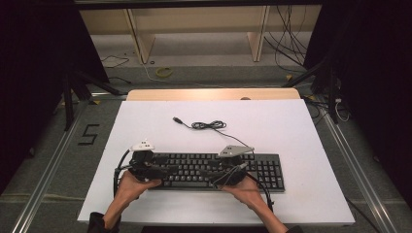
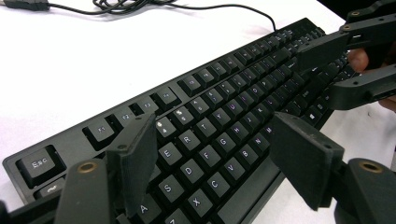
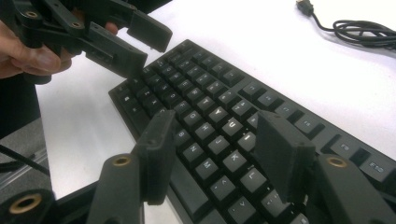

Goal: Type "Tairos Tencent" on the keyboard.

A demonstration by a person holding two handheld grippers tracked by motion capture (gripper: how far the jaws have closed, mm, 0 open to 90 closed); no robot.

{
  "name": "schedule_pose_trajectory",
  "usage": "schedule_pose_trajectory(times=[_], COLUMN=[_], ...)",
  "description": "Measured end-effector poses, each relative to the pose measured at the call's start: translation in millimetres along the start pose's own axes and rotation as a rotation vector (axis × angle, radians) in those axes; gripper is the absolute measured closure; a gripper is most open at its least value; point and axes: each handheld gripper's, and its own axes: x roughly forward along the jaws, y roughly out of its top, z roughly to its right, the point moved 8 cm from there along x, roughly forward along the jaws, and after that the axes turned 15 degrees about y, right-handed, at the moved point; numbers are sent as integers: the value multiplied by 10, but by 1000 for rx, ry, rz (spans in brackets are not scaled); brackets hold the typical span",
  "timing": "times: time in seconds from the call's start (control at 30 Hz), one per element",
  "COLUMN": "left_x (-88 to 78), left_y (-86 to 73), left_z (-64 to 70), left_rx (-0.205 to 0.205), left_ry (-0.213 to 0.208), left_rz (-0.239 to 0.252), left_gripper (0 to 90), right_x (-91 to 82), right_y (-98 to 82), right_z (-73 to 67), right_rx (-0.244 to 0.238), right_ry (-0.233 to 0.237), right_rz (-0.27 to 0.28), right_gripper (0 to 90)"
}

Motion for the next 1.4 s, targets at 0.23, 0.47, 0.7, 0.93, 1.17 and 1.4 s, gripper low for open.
schedule_pose_trajectory(times=[0.23, 0.47, 0.7, 0.93, 1.17, 1.4], left_x=[43, 106, 198, 291, 378, 468], left_y=[3, 18, 30, 32, 15, 3], left_z=[12, 17, 80, 136, 173, 197], left_rx=[10, 6, 35, 61, 97, 125], left_ry=[-2, -1, 4, 2, 12, 25], left_rz=[-13, -23, -49, -80, -110, -136], left_gripper=[323, 356, 469, 632, 757, 867], right_x=[-111, -216, -297, -382, -458, -503], right_y=[-24, -69, -125, -170, -219, -264], right_z=[7, 26, 32, 31, 22, 7], right_rx=[10, 16, 22, 19, 24, 27], right_ry=[-10, -23, -33, -44, -48, -51], right_rz=[24, 37, 39, 55, 63, 65], right_gripper=[445, 428, 400, 383, 381, 382])
